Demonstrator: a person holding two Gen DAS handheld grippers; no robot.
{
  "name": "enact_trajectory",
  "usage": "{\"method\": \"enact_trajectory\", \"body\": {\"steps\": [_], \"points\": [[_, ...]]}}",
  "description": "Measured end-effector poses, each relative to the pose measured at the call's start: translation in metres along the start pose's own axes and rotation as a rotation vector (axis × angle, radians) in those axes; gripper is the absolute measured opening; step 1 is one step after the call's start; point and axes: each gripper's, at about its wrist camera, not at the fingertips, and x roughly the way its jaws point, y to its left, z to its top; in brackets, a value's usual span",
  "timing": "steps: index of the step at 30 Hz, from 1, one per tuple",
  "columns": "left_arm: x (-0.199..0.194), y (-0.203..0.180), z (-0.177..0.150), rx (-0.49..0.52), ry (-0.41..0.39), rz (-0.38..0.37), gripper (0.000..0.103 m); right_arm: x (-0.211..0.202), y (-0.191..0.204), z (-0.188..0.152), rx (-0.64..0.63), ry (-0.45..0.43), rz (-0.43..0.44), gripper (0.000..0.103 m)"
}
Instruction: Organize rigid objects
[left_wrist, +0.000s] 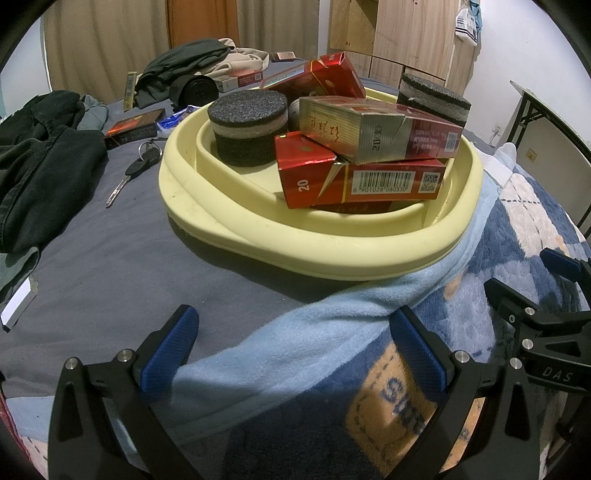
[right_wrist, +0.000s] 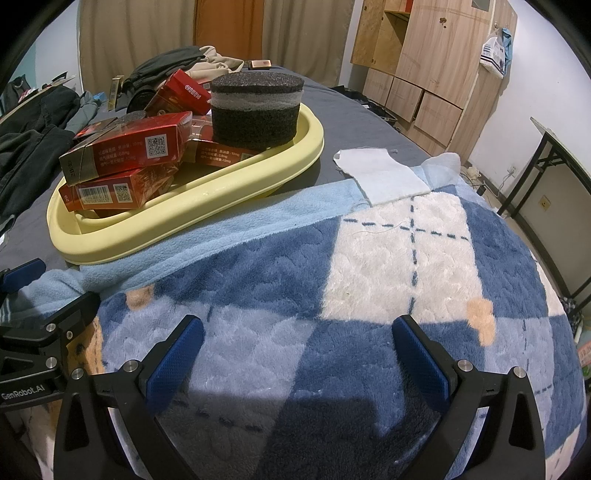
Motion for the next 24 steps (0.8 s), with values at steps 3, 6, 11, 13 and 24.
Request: {"method": "enact_trajectory", "body": {"steps": [3,6,11,13,24], "points": [[0.0,-0.0003,-0.0001,0.0,0.0,0.0,0.103,-0.0001,0.0004,-0.0002,0.0,0.0,0.001,0.103],[0.0,-0.0003,-0.0001,0.0,0.0,0.0,0.103,0.0001,-0.0002,0.0,0.0,0.0,0.0,0.103],[0.0001,-0.0002,-0.0001,0.0,0.0,0.0,0.103,-0.0001,0.0001,-0.0001,0.0,0.0,0.0,0.103],[0.0,-0.0004,-0.0002,0.0,0.0,0.0,0.103,-0.0001,-0.0003,-0.0001,0.0,0.0,0.0,0.103],[0.0,-0.0003,-0.0001,0.0,0.0,0.0,0.103,-0.0001,-0.0002,-0.0001,0.0,0.0,0.0,0.103]]}}
